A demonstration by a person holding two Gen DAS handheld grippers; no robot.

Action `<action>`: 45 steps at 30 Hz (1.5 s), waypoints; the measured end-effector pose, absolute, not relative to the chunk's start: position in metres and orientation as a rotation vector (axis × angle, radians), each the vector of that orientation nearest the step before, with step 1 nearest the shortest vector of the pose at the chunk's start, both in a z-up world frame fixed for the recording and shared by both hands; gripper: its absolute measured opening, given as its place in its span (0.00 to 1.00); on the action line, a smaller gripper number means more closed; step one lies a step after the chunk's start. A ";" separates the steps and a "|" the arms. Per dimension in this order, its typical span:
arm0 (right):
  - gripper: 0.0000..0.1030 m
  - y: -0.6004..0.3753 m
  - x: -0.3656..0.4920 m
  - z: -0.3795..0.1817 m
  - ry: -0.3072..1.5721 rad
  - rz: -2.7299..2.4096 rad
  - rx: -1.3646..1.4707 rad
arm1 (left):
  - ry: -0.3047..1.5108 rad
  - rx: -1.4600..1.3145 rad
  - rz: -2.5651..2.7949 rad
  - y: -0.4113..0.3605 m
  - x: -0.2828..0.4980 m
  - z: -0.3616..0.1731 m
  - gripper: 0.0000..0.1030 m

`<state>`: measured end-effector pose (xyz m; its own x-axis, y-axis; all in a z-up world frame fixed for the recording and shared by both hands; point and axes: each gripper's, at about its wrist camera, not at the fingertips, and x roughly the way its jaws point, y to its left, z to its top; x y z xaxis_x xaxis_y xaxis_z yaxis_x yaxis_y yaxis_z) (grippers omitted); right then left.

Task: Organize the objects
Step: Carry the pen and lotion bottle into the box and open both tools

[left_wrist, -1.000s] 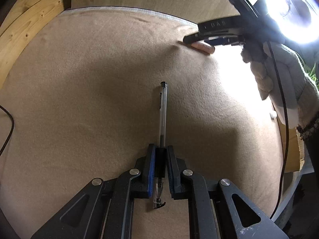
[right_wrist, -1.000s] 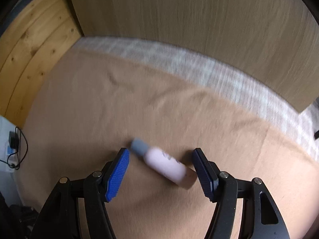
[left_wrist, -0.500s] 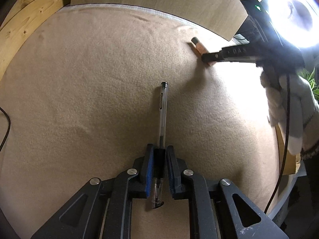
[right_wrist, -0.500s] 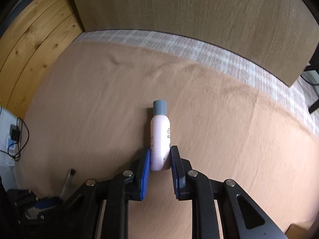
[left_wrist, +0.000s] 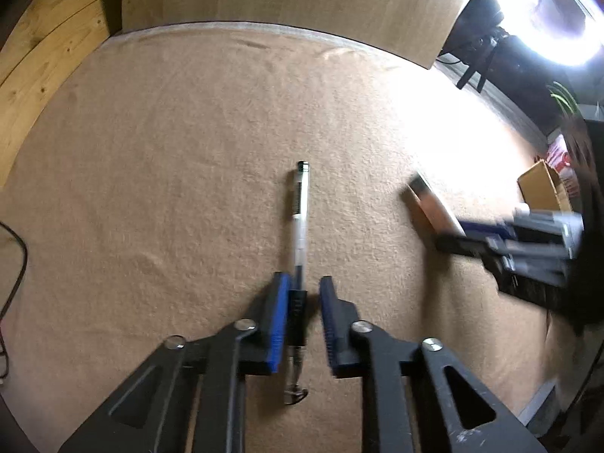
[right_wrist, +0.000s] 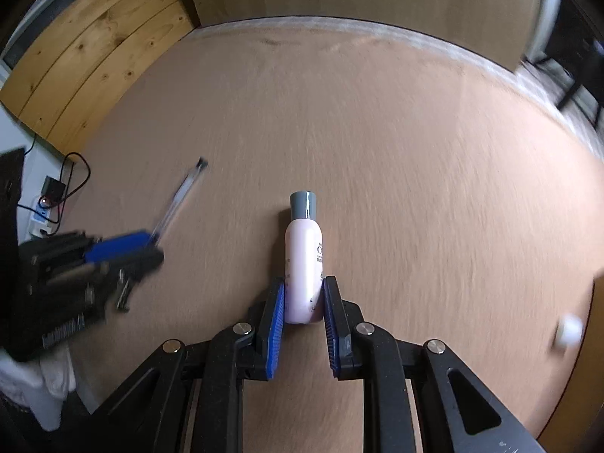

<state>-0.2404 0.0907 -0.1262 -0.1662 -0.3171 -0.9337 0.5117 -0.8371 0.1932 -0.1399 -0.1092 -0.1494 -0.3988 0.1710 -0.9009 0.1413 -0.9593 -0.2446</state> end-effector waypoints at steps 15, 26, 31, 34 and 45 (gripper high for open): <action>0.17 0.188 -0.164 -0.079 -0.085 -2.248 1.536 | -0.665 -1.660 2.486 -0.099 -0.074 -0.137 0.11; 0.17 0.277 -0.131 -0.045 -0.207 -2.448 1.491 | -0.583 -1.589 2.451 -0.052 -0.088 -0.110 0.11; 0.17 0.322 -0.126 -0.034 -0.251 -2.566 1.484 | -0.510 -1.529 2.411 -0.002 -0.111 -0.094 0.11; 0.17 0.349 -0.125 -0.029 -0.267 -2.635 1.484 | -0.469 -1.486 2.378 0.036 -0.129 -0.082 0.11; 0.17 0.416 -0.125 -0.026 -0.296 -2.765 1.506 | -0.312 -1.356 2.263 0.168 -0.188 -0.048 0.11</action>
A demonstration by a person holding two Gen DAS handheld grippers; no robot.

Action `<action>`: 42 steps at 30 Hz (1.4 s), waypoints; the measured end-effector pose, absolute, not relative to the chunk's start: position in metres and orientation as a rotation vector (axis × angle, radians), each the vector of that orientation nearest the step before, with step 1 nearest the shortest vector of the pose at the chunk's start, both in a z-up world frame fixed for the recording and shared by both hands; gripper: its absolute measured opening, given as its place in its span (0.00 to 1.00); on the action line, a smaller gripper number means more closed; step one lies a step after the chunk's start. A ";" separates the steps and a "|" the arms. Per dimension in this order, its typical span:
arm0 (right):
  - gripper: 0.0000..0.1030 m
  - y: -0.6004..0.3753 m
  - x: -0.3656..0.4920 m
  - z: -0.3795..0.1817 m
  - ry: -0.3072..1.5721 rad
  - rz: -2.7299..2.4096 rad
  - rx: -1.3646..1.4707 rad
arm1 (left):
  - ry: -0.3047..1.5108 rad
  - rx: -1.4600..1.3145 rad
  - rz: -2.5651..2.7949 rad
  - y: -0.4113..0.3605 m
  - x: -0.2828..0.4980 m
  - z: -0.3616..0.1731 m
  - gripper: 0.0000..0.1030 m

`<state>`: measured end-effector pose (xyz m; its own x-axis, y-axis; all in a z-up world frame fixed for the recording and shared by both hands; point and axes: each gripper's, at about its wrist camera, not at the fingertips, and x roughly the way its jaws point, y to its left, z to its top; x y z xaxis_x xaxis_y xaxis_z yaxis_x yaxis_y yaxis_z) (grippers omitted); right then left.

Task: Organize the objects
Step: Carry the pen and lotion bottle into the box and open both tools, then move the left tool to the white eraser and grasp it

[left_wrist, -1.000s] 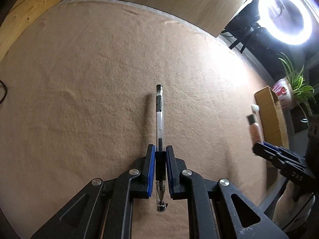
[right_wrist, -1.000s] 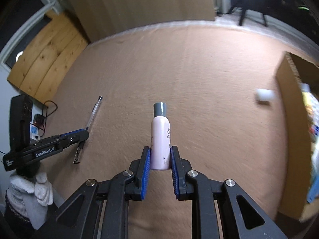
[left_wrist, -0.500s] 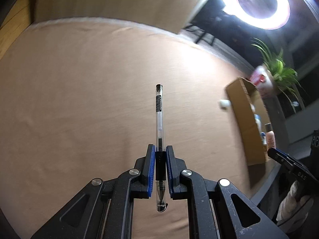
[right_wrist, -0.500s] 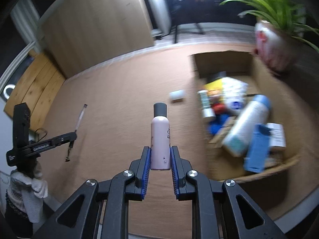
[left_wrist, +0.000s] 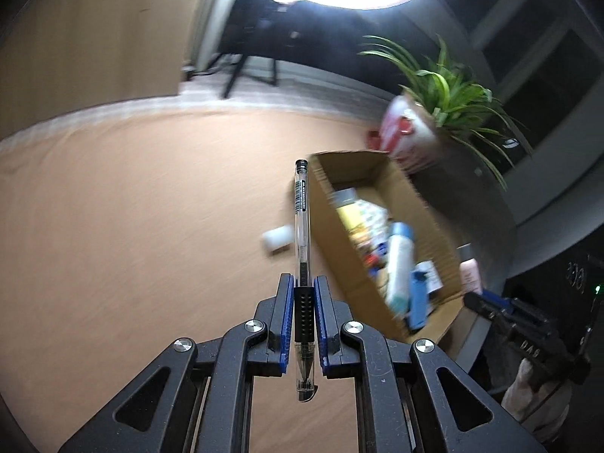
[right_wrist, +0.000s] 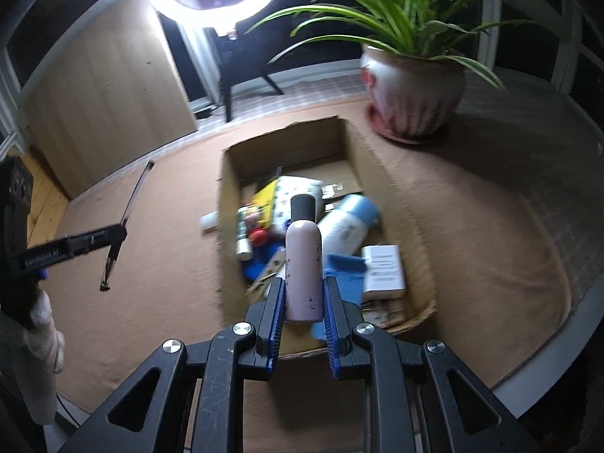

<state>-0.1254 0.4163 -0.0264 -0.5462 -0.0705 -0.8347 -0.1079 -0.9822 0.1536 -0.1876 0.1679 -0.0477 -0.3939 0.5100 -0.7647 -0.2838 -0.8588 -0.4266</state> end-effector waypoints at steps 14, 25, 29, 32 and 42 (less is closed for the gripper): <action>0.17 0.451 -0.147 -0.047 0.342 2.690 -1.518 | -0.234 -1.372 2.172 0.274 -0.238 -0.058 0.11; 0.19 0.454 -0.159 -0.048 0.360 2.717 -1.495 | -0.150 -1.396 2.139 0.315 -0.255 -0.073 0.11; 0.56 0.453 -0.160 -0.043 0.333 2.733 -1.465 | -0.146 -1.404 2.143 0.320 -0.258 -0.075 0.64; 0.59 0.449 -0.160 -0.040 0.295 2.747 -1.441 | -0.142 -1.385 2.166 0.317 -0.259 -0.075 0.65; 0.59 0.448 -0.159 -0.040 0.346 2.749 -1.452 | -0.114 -1.377 2.196 0.297 -0.259 -0.073 0.65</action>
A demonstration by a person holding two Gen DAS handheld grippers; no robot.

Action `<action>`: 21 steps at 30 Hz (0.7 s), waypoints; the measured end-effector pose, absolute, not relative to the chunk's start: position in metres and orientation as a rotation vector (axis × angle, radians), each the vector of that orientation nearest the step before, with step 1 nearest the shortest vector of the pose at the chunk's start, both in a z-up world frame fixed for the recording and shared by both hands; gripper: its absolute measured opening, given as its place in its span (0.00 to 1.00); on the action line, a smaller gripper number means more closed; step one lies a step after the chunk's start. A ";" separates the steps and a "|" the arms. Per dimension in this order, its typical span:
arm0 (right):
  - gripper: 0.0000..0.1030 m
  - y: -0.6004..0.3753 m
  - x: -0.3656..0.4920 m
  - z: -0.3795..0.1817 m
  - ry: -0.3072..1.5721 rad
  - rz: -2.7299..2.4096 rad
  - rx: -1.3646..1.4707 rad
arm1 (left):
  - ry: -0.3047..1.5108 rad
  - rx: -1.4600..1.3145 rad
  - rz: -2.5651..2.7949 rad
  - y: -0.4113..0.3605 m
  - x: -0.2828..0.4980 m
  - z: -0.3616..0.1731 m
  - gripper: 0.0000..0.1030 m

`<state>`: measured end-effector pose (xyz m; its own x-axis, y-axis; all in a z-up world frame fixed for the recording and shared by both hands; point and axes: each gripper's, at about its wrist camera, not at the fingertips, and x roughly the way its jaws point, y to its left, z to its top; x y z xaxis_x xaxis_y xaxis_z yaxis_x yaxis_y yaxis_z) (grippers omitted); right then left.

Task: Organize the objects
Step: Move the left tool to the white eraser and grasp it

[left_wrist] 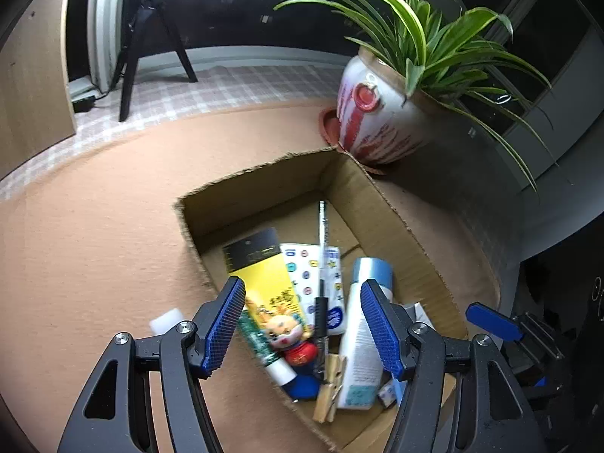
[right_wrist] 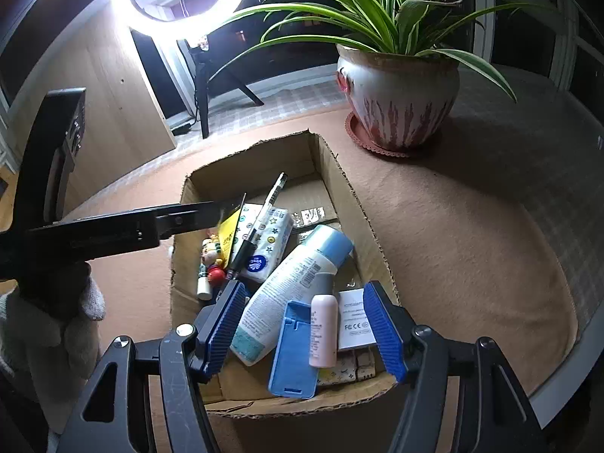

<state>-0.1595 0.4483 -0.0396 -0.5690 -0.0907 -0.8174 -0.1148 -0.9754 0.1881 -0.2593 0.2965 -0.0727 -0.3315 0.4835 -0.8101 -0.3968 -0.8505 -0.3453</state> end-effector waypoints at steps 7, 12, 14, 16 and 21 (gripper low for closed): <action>0.60 0.448 -0.146 -0.032 0.399 2.758 -1.432 | -0.106 -1.387 2.239 0.260 -0.258 -0.071 0.65; 0.60 0.447 -0.133 -0.030 0.440 2.753 -1.425 | -0.143 -1.429 2.275 0.226 -0.260 -0.082 0.65; 0.60 0.447 -0.128 -0.029 0.458 2.752 -1.420 | -0.148 -1.449 2.286 0.217 -0.260 -0.088 0.65; 0.60 0.446 -0.123 -0.028 0.477 2.748 -1.419 | -0.136 -1.460 2.303 0.209 -0.260 -0.093 0.64; 0.60 0.445 -0.111 -0.025 0.507 2.741 -1.409 | -0.115 -1.504 2.312 0.202 -0.263 -0.110 0.58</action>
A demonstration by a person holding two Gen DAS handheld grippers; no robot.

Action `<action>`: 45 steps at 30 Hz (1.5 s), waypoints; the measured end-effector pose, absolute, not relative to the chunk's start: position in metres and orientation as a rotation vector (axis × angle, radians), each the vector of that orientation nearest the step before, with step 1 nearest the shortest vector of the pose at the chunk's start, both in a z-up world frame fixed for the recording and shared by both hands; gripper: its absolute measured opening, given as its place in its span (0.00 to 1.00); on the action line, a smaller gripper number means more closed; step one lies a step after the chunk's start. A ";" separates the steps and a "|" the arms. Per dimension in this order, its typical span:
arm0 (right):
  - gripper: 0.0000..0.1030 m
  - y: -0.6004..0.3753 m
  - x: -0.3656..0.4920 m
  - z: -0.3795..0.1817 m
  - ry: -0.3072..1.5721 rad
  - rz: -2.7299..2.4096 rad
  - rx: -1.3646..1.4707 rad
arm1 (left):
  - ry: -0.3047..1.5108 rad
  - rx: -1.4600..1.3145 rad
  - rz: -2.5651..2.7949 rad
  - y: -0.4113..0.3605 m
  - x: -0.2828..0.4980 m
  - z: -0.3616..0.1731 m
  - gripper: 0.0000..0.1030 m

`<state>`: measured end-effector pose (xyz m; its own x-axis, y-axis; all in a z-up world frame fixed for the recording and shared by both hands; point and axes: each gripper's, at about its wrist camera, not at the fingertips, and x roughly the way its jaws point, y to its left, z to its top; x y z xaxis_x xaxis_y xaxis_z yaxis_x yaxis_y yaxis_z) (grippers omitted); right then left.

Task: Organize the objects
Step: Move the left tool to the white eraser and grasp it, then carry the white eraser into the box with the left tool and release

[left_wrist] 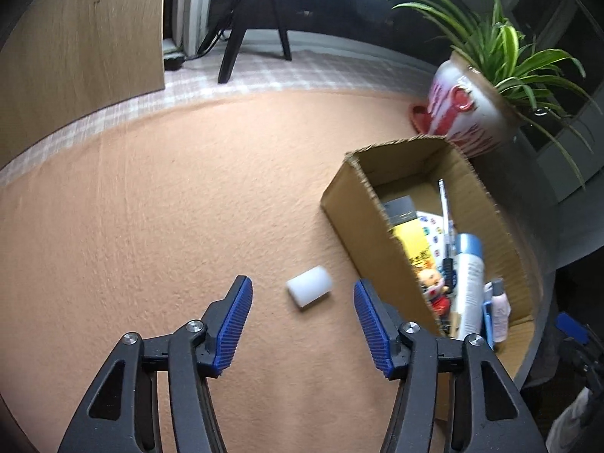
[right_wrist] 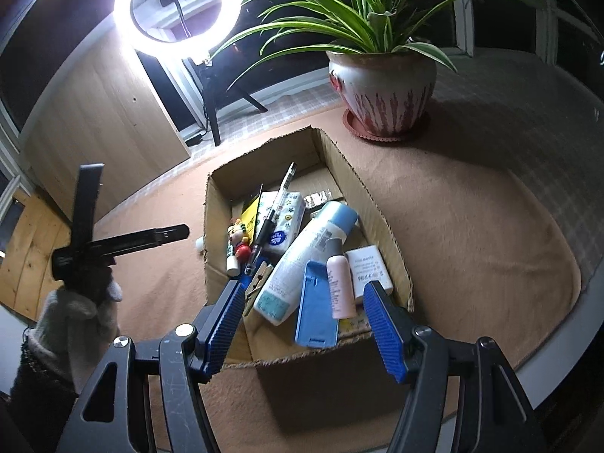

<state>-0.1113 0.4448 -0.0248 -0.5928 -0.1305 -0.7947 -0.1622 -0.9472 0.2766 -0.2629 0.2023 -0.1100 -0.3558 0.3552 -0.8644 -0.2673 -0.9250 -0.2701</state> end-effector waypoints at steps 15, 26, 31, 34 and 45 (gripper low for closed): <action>0.60 0.449 -0.089 -0.024 0.535 2.697 -1.393 | 0.122 -1.518 2.318 0.240 -0.266 -0.147 0.40; 0.60 0.454 -0.086 -0.031 0.550 2.670 -1.410 | 0.201 -1.501 2.294 0.249 -0.260 -0.145 0.12; 0.60 0.458 -0.086 -0.032 0.556 2.670 -1.413 | 0.116 -1.508 2.296 0.238 -0.258 -0.137 0.12; 0.60 0.459 -0.085 -0.033 0.558 2.666 -1.415 | 0.063 -1.461 2.315 0.232 -0.254 -0.116 0.12; 0.60 0.469 -0.079 -0.031 0.554 2.666 -1.401 | 0.037 -1.294 2.251 0.279 -0.229 -0.064 0.12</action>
